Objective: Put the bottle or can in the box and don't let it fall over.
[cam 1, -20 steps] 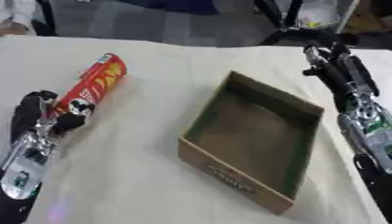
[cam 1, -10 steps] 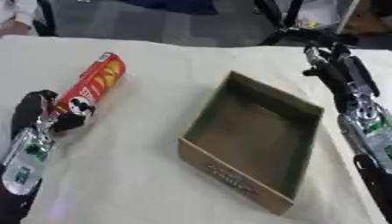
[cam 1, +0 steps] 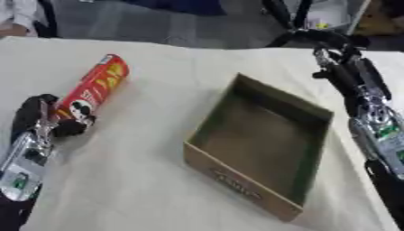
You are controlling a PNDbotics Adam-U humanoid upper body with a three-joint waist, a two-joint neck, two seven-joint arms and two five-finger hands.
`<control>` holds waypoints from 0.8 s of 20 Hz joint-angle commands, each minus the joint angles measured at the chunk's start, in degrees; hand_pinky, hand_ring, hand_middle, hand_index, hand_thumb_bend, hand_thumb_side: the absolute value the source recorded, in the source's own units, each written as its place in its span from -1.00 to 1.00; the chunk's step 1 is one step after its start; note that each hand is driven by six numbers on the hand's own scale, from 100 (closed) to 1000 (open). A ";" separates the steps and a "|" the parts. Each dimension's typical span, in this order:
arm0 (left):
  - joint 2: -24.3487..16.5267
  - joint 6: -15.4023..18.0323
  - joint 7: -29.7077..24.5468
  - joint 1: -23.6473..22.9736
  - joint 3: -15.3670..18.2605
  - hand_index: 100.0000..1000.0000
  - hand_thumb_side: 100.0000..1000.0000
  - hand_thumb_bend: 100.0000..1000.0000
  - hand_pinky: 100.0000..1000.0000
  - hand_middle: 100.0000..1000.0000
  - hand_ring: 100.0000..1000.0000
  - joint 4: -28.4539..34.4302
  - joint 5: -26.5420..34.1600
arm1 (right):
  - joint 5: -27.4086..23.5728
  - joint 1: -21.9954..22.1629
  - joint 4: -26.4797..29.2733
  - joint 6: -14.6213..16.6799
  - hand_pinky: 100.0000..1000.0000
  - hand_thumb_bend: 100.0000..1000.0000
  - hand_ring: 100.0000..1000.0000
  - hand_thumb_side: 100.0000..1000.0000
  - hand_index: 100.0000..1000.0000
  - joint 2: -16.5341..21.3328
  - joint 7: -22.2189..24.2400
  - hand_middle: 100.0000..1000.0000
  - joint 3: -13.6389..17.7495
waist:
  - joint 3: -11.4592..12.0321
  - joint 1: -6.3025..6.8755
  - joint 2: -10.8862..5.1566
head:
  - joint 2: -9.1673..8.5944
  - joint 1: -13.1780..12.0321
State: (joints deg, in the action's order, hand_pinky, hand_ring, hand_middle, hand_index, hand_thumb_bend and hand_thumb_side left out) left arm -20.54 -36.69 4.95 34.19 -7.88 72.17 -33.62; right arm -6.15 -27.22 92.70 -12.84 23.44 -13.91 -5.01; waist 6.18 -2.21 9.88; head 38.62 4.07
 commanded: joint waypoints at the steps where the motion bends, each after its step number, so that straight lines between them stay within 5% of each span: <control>1: -0.10 0.04 1.36 -0.61 0.51 0.43 -0.83 -0.25 -0.40 0.41 0.23 0.07 1.85 | 0.03 -0.72 0.75 0.26 0.32 -1.00 0.97 0.07 1.00 0.81 -0.01 1.00 0.45 | 0.03 -0.63 -0.21 | -0.89 -0.18; 6: -0.08 0.43 4.25 -1.28 0.84 0.40 -1.00 -0.42 -0.34 0.41 0.32 0.85 5.93 | 0.12 -0.77 0.79 0.29 0.32 -1.00 0.97 0.07 1.00 0.76 0.04 1.00 0.47 | 0.07 -0.60 -0.22 | -1.03 -0.12; 16: -0.96 2.08 9.81 -1.18 0.16 0.38 -1.00 -0.50 -0.33 0.40 0.39 3.08 11.85 | 0.30 -0.84 0.84 0.34 0.32 -1.00 0.97 0.06 1.00 0.66 0.24 1.00 0.46 | 0.14 -0.55 -0.46 | -1.01 -0.05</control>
State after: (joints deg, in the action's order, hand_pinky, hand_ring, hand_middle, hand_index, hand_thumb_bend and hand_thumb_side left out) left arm -20.14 -34.73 14.14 32.49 -7.76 74.24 -22.25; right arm -6.10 -27.22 92.70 -12.66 23.43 -13.73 -5.00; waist 6.29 -2.21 9.88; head 38.16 4.09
